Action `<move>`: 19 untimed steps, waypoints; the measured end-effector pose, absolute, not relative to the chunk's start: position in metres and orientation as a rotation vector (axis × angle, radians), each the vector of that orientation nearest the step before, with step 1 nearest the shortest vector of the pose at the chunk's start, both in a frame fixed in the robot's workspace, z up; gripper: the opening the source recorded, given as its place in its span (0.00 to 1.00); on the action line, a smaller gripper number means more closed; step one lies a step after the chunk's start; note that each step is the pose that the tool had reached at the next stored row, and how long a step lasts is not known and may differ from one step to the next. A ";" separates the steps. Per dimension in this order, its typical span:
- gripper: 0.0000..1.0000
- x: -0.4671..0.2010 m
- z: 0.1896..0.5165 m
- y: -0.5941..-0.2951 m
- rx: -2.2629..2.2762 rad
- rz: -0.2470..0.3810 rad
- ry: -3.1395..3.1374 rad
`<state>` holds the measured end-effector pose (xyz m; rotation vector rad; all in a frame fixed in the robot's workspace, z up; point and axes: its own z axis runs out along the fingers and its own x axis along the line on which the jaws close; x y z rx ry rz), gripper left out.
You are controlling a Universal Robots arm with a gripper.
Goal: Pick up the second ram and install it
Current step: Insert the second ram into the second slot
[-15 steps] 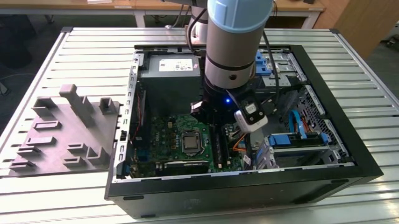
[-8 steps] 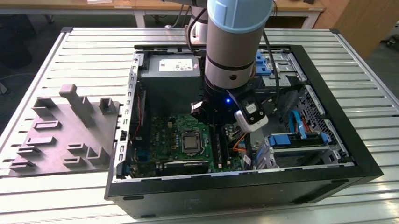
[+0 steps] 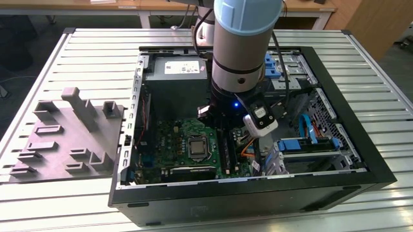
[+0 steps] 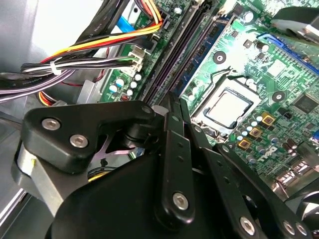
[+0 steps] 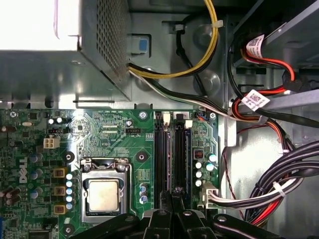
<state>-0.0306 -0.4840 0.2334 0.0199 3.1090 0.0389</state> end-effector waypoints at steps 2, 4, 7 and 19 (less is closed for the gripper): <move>0.11 -0.031 0.233 -0.484 0.012 0.039 3.109; 0.11 -0.031 0.233 -0.484 0.007 0.039 3.109; 0.11 -0.033 0.232 -0.484 0.006 0.039 3.109; 0.11 -0.033 0.230 -0.484 0.003 0.039 3.109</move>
